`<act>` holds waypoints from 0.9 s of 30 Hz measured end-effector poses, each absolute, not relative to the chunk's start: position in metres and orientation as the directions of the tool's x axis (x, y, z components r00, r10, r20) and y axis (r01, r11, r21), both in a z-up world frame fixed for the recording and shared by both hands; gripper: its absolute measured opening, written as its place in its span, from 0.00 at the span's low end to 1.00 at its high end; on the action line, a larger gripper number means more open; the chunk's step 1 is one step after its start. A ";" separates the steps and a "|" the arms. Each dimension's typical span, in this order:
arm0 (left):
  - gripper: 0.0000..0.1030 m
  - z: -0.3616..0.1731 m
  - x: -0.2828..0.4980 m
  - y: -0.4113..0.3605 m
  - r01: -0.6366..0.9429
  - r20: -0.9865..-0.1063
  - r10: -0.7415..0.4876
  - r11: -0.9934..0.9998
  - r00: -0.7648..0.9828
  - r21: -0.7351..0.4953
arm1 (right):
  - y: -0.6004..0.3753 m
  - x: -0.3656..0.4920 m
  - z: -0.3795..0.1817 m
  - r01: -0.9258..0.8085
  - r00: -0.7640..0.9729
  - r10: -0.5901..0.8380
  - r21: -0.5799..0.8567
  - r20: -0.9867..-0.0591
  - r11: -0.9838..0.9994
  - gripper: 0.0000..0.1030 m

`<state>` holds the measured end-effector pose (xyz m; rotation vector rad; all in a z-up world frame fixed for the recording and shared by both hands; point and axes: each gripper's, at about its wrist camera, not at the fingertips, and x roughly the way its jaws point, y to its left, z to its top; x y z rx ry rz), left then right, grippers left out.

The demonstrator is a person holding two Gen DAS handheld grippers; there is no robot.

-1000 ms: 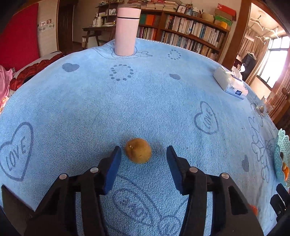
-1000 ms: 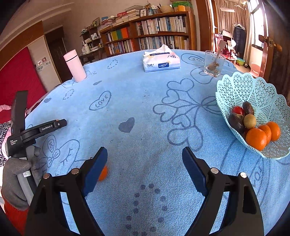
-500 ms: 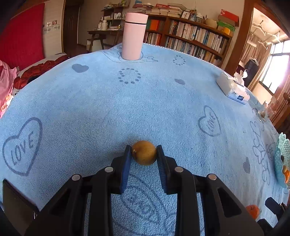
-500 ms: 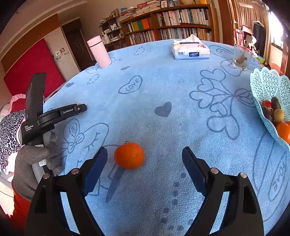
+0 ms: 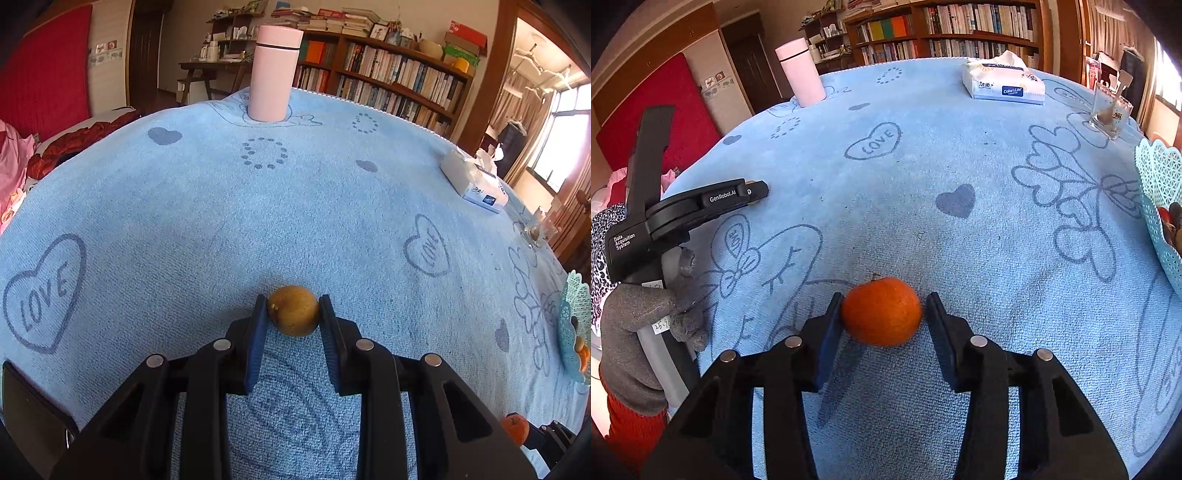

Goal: Organize fruits
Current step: 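Grasp the mandarin with the right tool while the left tool holds the tan fruit, then lower the mandarin into the basket and open the right tool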

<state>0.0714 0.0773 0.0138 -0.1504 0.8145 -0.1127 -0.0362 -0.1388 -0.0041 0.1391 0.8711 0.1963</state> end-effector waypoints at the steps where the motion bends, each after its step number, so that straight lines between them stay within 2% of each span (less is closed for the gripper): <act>1: 0.27 0.014 0.071 0.077 0.043 -0.715 -0.157 0.984 0.681 -0.174 | -0.139 -0.037 -0.004 -0.114 0.627 0.230 0.204 -0.745 0.972 0.40; 10: 0.27 0.016 0.069 0.071 0.050 -0.718 -0.139 0.988 0.682 -0.143 | -0.155 -0.045 0.010 -0.075 0.661 0.209 0.214 -0.721 0.974 0.40; 27: 0.27 0.023 0.048 0.031 0.137 -0.723 -0.169 0.985 0.670 -0.103 | -0.244 -0.062 0.040 0.114 0.760 0.086 0.263 -0.644 0.958 0.40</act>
